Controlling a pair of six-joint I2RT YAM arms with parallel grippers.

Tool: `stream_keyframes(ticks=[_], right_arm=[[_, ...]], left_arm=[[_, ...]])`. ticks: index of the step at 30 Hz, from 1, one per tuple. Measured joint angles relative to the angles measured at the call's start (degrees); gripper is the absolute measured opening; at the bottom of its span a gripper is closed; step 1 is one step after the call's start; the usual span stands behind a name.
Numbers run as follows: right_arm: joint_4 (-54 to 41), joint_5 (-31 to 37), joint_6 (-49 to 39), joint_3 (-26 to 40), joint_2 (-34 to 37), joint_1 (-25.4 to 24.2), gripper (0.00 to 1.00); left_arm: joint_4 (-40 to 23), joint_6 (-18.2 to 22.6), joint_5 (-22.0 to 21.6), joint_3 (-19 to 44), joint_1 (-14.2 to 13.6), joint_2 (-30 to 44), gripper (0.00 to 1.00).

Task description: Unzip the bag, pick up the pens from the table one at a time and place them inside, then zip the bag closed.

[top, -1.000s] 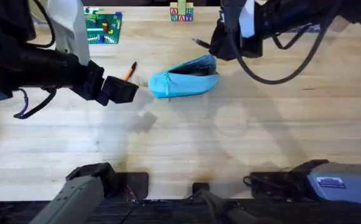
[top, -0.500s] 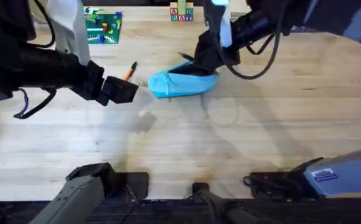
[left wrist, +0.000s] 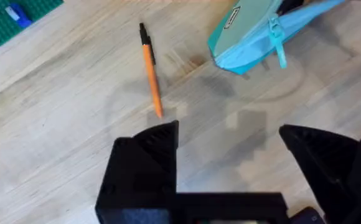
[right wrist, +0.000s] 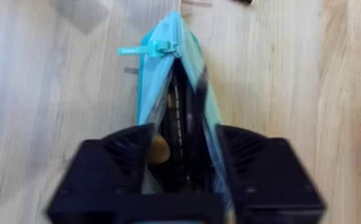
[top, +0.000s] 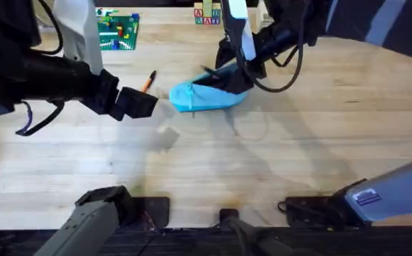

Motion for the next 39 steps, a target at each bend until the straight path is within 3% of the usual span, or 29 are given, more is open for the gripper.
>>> stream_keyframes(ticks=[3,5,18,24,31,39], right_arm=[[0.11,0.00,-0.08,0.00,0.00,0.00,0.944],[0.17,-0.02,-0.20,0.02,0.00,0.00,0.993],[0.13,0.00,-0.19,0.02,-0.32,0.00,0.997],[-0.06,1.11,0.98,0.02,-6.83,0.00,0.997],[-0.56,7.80,8.26,0.15,-17.25,0.00,0.997],[-2.32,14.40,21.97,0.15,-20.98,0.00,0.997]], left_arm=[[0.00,0.00,0.00,0.00,0.00,0.00,0.993],[0.02,0.00,0.00,0.00,0.00,0.01,0.993],[0.02,0.00,0.00,0.00,0.00,0.02,0.995],[0.02,0.00,0.00,0.00,0.00,0.01,0.994],[0.02,0.00,-0.02,0.00,0.00,0.02,0.994],[0.00,0.00,-3.01,-0.02,0.00,0.02,0.994]])
